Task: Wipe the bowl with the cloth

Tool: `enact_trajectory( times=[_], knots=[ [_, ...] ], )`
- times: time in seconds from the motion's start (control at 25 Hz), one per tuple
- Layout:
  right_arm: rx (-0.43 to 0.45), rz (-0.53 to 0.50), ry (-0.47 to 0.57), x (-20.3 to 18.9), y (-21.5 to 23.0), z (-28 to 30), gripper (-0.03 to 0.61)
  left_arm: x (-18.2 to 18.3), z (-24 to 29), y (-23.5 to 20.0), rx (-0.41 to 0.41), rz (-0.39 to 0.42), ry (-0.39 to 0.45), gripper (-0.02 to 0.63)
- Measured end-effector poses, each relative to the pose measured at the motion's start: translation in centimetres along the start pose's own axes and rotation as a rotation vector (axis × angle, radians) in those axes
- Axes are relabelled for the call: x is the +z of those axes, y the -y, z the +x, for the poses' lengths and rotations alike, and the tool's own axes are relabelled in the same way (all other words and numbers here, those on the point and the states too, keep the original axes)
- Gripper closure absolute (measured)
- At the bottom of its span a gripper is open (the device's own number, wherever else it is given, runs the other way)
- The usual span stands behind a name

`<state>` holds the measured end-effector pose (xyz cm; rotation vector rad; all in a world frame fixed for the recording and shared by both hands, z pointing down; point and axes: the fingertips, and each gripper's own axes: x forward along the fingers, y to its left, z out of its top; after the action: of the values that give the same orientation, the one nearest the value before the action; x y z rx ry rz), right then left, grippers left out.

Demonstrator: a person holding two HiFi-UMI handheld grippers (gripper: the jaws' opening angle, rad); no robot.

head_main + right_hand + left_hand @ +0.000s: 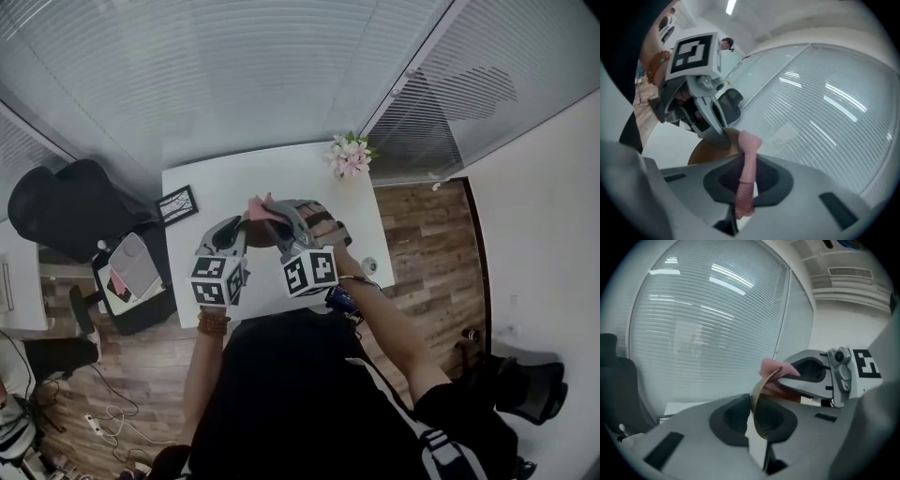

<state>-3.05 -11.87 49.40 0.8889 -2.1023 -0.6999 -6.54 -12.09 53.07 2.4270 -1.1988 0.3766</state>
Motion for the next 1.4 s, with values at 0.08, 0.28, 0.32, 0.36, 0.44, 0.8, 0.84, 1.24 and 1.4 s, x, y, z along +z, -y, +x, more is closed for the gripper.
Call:
enact_trajectory(
  times=[0.08, 0.28, 0.32, 0.36, 0.44, 0.8, 0.84, 1.24, 1.4],
  knots=[
    [-0.057, 0.104, 0.026, 0.3, 0.8, -0.5, 0.551, 1.2, -0.7, 0.0, -0.005, -0.129, 0.102, 0.579],
    [-0.21, 0.34, 0.098, 1.2, 2.5, -2.6, 0.546, 2.4, -2.3, 0.0, -0.078, -0.491, 0.282, 0.558],
    [-0.207, 0.366, 0.083, 1.1, 2.3, -2.7, 0.545, 2.0, -2.2, 0.0, -0.071, -0.49, 0.273, 0.558],
    [-0.191, 0.357, 0.058, 0.8, 1.7, -2.6, 0.546, 1.3, -2.1, -0.1, -0.051, -0.443, 0.238, 0.558],
    [-0.141, 0.22, 0.004, 0.6, 0.0, -2.1, 0.552, -0.4, -1.7, -0.2, 0.023, -0.201, 0.113, 0.577],
    [0.009, 0.218, -0.044, -1.5, -4.1, -1.9, 0.552, -4.2, -0.7, 1.5, 0.019, 0.057, -0.078, 0.6],
    [0.008, 0.272, -0.042, -1.8, -4.1, -2.1, 0.552, -4.9, -0.5, 1.4, -0.003, -0.02, -0.083, 0.6],
    [-0.052, 0.655, 0.048, -2.6, -3.7, -6.5, 0.557, -14.1, 1.1, -1.6, 0.009, -0.388, -0.256, 0.6],
    [-0.086, 0.701, -0.037, -6.2, -3.5, -8.7, 0.557, -19.7, 1.7, -3.6, 0.056, -0.419, -0.386, 0.6]
  ],
)
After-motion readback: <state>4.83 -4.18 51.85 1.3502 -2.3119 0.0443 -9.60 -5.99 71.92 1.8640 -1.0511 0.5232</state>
